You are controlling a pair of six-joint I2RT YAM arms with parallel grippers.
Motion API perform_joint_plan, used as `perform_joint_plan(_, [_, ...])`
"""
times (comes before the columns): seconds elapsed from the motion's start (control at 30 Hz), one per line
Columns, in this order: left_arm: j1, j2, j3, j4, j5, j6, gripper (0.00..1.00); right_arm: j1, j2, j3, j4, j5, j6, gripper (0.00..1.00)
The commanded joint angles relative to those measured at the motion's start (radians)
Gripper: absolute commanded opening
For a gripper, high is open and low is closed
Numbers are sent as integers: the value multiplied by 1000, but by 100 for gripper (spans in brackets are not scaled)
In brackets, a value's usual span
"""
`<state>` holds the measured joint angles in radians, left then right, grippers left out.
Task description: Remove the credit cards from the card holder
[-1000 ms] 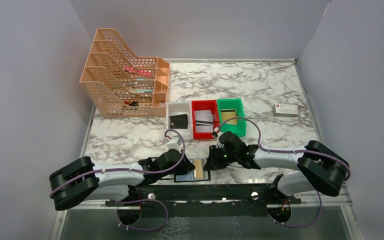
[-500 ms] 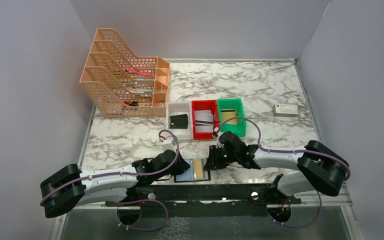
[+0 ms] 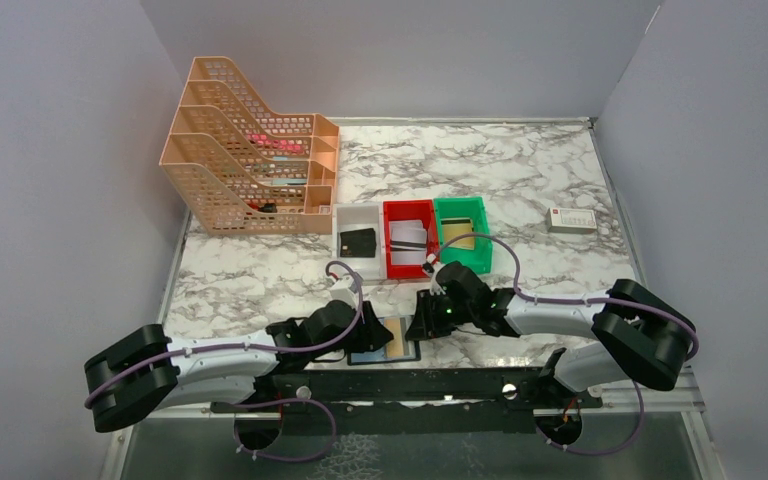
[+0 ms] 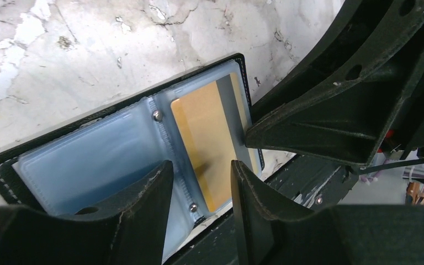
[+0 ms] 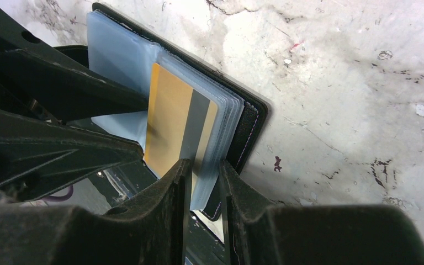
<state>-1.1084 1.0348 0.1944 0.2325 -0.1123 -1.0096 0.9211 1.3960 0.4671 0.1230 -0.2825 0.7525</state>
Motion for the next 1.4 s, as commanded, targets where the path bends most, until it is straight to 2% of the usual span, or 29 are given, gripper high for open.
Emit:
perform_joint_plan(0.0, [-4, 54, 42, -14, 37, 1, 44, 3, 15, 0, -38, 46, -4, 31])
perform_joint_plan(0.1, [-4, 71, 23, -2, 35, -26, 40, 4, 7, -1, -43, 49, -4, 31])
perform_joint_plan(0.27, [-4, 84, 9, 45, 52, -35, 24, 4, -1, -5, -45, 51, -4, 31])
perform_joint_plan(0.5, [-4, 93, 14, 87, 65, -28, 15, 4, 0, -7, -37, 42, -4, 31])
perform_joint_plan(0.7, [-3, 77, 8, 88, 55, -23, 0, 4, 0, -12, -38, 43, -5, 31])
perform_joint_plan(1.13, [0, -118, -22, -109, -36, -18, 0, 4, -20, -10, -72, 87, -10, 31])
perform_joint_plan(1.37, [2, -153, -28, -170, -50, -19, 0, 4, -20, -9, -76, 88, -13, 31])
